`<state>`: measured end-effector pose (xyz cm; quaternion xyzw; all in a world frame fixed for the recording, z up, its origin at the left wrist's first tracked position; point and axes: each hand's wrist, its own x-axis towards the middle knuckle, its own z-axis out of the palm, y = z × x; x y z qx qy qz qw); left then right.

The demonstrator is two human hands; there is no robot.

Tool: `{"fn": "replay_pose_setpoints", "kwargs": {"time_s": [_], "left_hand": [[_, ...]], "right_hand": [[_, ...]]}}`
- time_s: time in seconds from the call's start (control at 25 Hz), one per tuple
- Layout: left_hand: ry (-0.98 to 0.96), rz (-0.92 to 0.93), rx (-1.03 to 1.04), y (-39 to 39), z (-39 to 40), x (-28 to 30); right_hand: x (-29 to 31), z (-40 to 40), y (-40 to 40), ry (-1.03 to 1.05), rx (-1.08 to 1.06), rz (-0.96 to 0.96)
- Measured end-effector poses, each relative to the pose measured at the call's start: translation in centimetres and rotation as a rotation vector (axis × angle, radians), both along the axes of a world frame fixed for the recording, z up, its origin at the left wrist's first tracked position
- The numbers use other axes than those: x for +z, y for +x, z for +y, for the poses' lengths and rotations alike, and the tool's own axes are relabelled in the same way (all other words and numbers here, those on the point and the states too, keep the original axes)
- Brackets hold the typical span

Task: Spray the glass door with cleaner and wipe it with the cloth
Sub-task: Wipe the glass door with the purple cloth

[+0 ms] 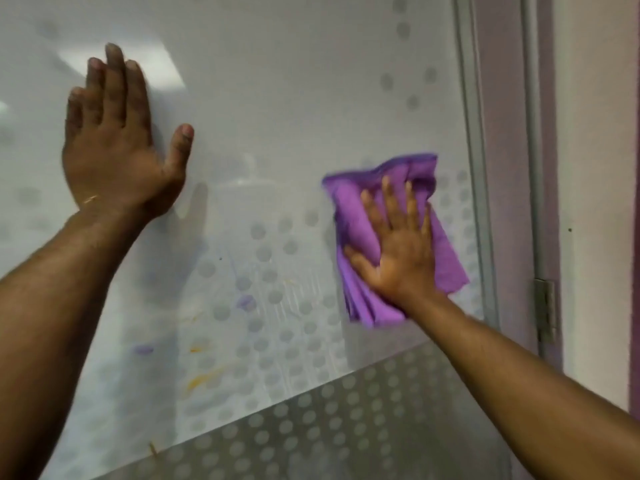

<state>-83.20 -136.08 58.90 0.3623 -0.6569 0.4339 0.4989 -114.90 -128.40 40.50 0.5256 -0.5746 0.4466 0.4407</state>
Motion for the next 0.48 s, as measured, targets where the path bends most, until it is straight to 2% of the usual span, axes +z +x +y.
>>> {"fn": "replay_pose_setpoints", "kwargs": {"time_s": [0.08, 0.12, 0.16, 0.24, 0.32, 0.4, 0.48], "left_hand": [[0.014, -0.019, 0.035, -0.1, 0.2, -0.1], [0.02, -0.028, 0.031, 0.0, 0.5, -0.1], [0.017, -0.029, 0.029, -0.1, 0.6, -0.2], [0.009, -0.022, 0.038, -0.2, 0.5, -0.3], [0.033, -0.015, 0.053, -0.4, 0.7, -0.3], [0.032, -0.011, 0.067, -0.5, 0.8, -0.1], [0.032, -0.016, 0.072, -0.4, 1.1, -0.1]], "right_hand": [[-6.0, 1.1, 0.5, 0.114, 0.074, 0.311], [-7.7, 1.5, -0.8, 0.137, 0.067, 0.402], [-7.9, 1.7, -2.9, 0.142, 0.045, 0.4], [-5.4, 1.4, -6.1, 0.093, 0.0, 0.11], [-0.2, 0.9, -6.2, -0.018, -0.051, -0.167], [3.6, -0.2, -2.4, -0.068, -0.044, -0.2], [3.5, -0.8, 2.9, -0.072, -0.019, -0.072]]}}
